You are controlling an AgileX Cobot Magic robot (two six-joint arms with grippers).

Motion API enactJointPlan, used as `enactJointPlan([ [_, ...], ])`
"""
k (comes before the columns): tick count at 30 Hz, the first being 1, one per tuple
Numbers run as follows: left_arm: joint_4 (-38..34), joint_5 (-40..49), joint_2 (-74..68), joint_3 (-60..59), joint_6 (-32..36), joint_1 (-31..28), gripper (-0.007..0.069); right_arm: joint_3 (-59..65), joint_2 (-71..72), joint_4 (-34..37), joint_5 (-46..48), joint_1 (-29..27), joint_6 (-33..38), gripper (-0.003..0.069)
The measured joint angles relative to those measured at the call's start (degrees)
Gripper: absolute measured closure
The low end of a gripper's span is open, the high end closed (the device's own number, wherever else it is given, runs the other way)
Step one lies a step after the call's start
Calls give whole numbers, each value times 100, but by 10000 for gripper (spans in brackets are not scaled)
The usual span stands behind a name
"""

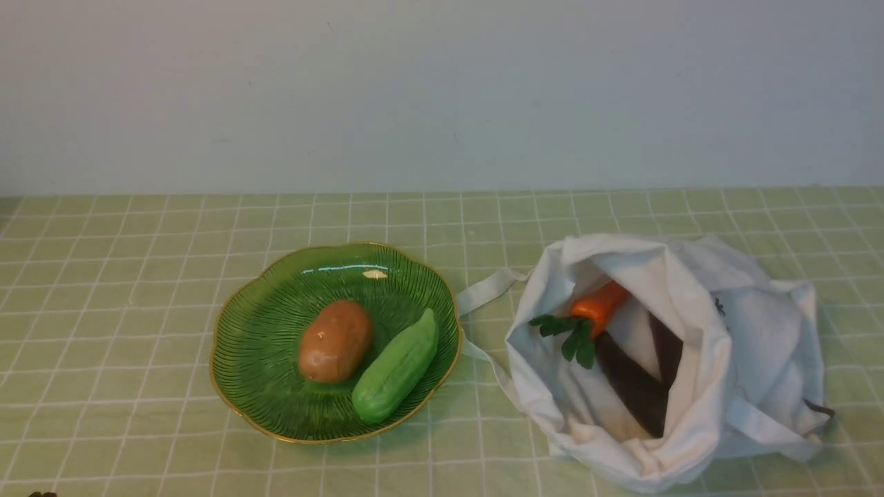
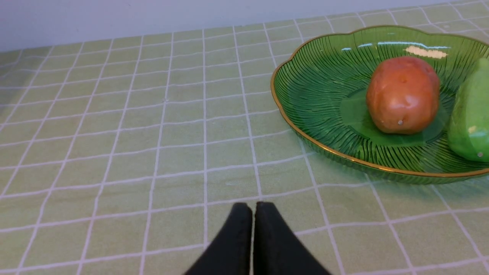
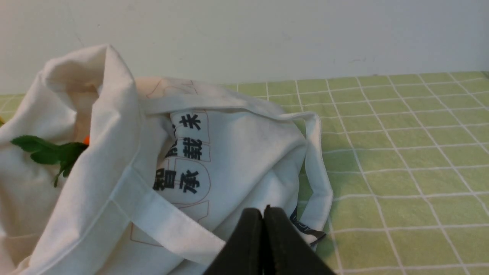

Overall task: Take vegetables from bag on green coffee tablecloth place on plate.
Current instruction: 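Reach into the cloth bag and grasp a vegetable inside it with the right gripper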

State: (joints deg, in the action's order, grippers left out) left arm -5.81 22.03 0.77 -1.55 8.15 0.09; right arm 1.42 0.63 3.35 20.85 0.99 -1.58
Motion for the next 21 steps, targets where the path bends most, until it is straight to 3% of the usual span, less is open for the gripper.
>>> enactJointPlan([
  [8,0,0,0,0,0,0,629,5,0,180,-93,0,-103,673],
  [16,0,0,0,0,0,0,629,23,0,2287,-1492,0,-811,673],
  [21,0,0,0,0,0,0,629,23,0,2925,-1718,0,-893,673],
])
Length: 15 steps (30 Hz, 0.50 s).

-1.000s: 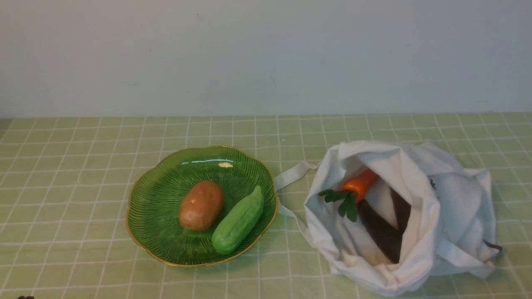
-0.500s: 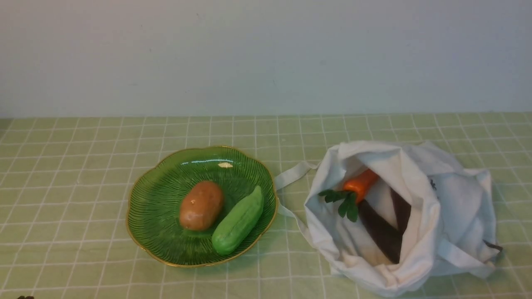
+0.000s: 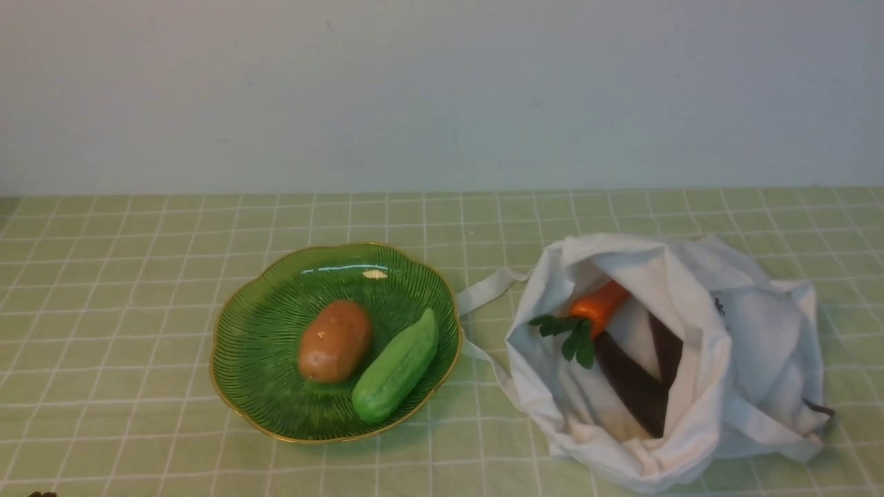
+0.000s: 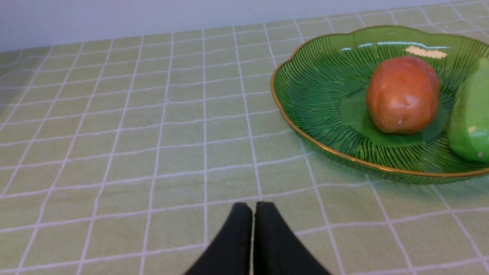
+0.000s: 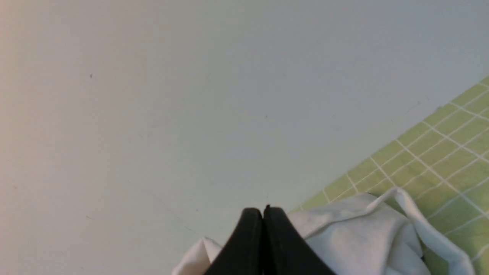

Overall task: Take vegetables from bag on green coffee tablecloth place on plate.
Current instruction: 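Reach into the cloth bag and grasp a vegetable inside it with the right gripper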

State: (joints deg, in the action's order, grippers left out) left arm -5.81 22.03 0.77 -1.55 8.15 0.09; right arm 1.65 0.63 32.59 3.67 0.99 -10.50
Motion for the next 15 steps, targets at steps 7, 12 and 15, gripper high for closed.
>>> enactJointPlan([
  [7,0,0,0,0,0,0,629,0,0,174,-610,0,372,673],
  [12,0,0,0,0,0,0,629,-197,0,163,-845,0,456,673],
  [15,0,0,0,0,0,0,629,-1037,-122,-174,33,0,661,673],
])
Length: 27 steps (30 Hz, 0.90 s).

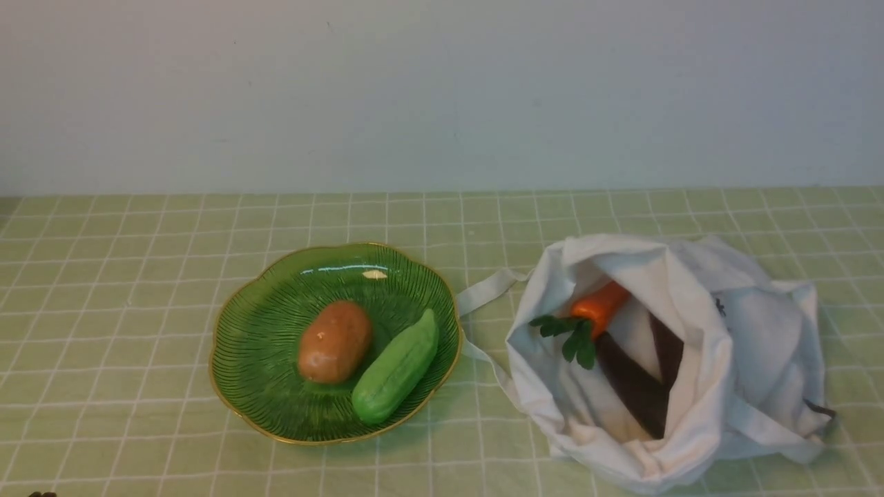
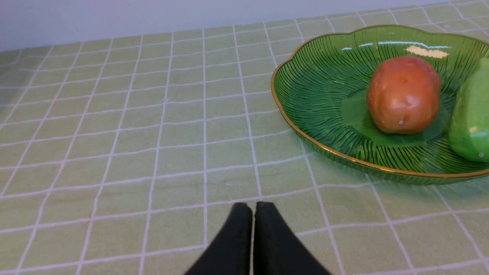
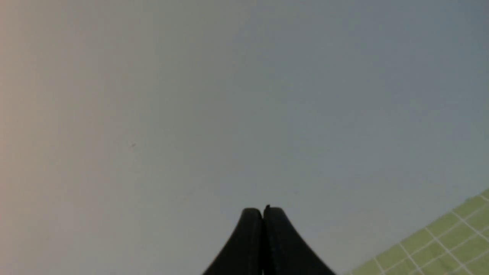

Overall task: Take vegetables from bag on green coffee tablecloth place on plate.
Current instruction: 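Reach into the cloth bag and grasp a vegetable inside it with the right gripper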

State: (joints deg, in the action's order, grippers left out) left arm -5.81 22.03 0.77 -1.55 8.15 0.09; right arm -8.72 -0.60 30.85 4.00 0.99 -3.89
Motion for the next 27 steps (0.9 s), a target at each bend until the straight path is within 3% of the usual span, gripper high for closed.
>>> enactJointPlan([
  [2,0,0,0,0,0,0,629,-380,-186,-129,467,0,88,673],
  [3,0,0,0,0,0,0,629,-1107,-735,-317,1606,0,306,673],
  [8,0,0,0,0,0,0,629,-2831,-2977,-475,4169,0,1197,673],
  [13,0,0,0,0,0,0,629,-4070,-5165,-317,5679,74,1791,671],
  [20,0,0,0,0,0,0,629,-5252,-6923,-842,5770,1237,1614,669],
  [23,0,0,0,0,0,0,629,-5778,-7673,-1874,5683,2184,809,665],
  [27,0,0,0,0,0,0,629,-6152,-8340,-2660,5571,2730,-84,637],
])
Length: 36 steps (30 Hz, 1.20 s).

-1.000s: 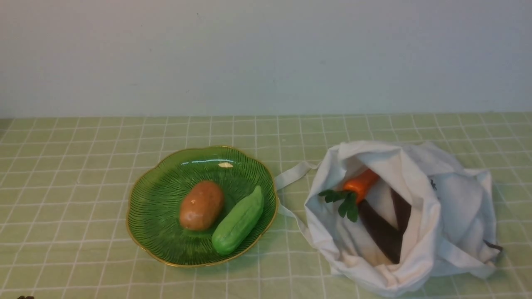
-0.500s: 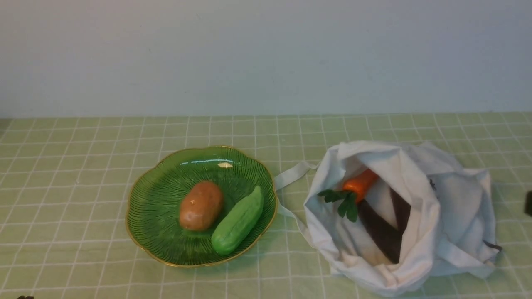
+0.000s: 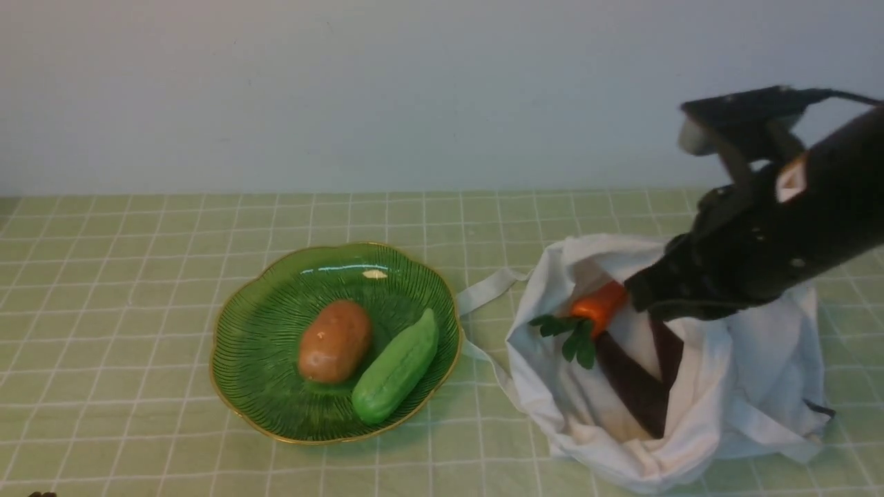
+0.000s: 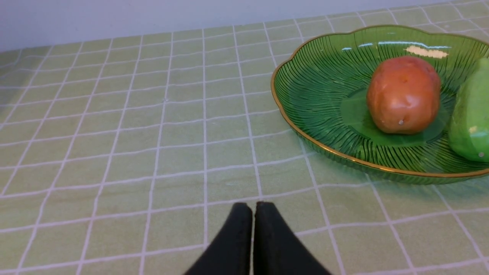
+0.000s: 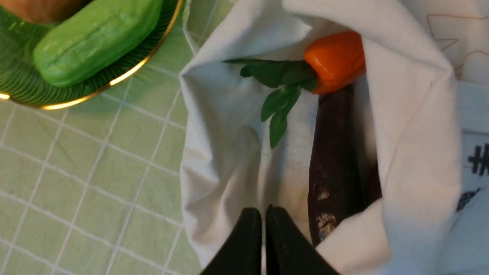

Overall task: Take vegetables from bag on green coffee tablecloth place on plate.
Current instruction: 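Reach into the cloth bag and grasp a vegetable inside it with the right gripper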

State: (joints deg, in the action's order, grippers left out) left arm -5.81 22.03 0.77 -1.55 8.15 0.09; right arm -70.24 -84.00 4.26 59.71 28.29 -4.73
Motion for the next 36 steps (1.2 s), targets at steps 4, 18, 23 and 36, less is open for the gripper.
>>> enactJointPlan([
  [4,0,0,0,0,0,0,629,-138,-380,-177,-346,154,-333,573],
  [18,0,0,0,0,0,0,629,-193,-1819,-538,-1086,276,-610,135],
  [23,0,0,0,0,0,0,629,-193,-2177,-1115,-1355,281,-1148,124],
  [36,0,0,0,0,0,0,629,-203,-2546,-1837,-1853,281,-1620,482],
])
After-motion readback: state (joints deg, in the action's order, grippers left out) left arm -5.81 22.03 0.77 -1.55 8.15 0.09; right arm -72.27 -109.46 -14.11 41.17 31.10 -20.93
